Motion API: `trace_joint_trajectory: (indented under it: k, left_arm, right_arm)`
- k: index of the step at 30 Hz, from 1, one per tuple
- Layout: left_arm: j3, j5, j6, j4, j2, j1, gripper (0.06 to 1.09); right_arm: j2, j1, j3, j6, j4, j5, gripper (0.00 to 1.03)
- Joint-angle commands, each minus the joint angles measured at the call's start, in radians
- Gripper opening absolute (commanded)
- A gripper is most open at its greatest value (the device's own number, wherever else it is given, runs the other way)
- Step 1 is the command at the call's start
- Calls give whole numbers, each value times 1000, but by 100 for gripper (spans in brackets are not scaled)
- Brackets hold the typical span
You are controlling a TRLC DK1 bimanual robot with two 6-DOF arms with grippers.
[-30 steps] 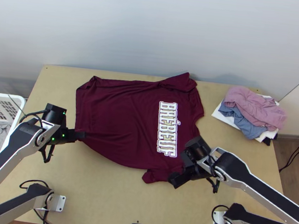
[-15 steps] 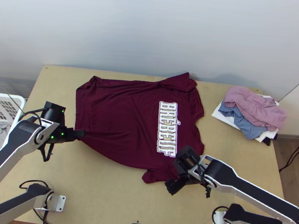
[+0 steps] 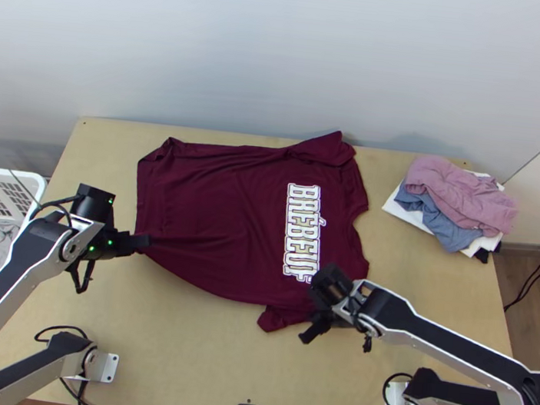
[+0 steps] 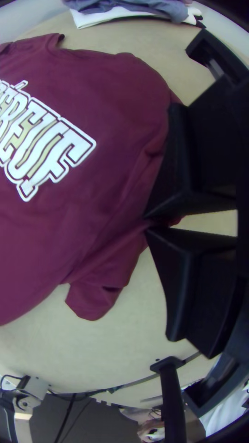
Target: Fold the t-shirt
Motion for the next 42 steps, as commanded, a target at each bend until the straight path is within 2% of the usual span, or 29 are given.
trace_joint_trajectory:
  k: [1,7,11,15,21,26,33,37,42]
  left_arm:
    - [-4,5,-1,-30,-42,3,10]
    - [21,24,-1,-102,-122,-3,10]
    - [73,60,2,-180,-173,-10,10]
    - [148,93,6,-275,-214,-19,10]
    - [272,168,7,-409,-246,-33,10]
    - [361,192,6,-493,-259,-53,10]
    - [461,182,6,-531,-274,-88,10]
    - [374,176,58,-519,-276,-22,10]
    - [205,183,165,-406,-305,171,10]
  right_arm:
    - [-51,-86,34,-31,-30,10,3]
    - [-107,-120,161,-77,-283,2,3]
    - [-152,-152,210,-91,-432,-98,3]
    - [-241,-140,241,-71,-479,-153,3]
    - [-301,-109,357,-25,-660,-259,3]
    - [-322,-54,442,15,-774,-305,3]
    - [-307,-50,532,38,-792,-380,3]
    - [-310,-39,399,36,-752,-403,3]
    - [-334,-40,233,9,-669,-453,3]
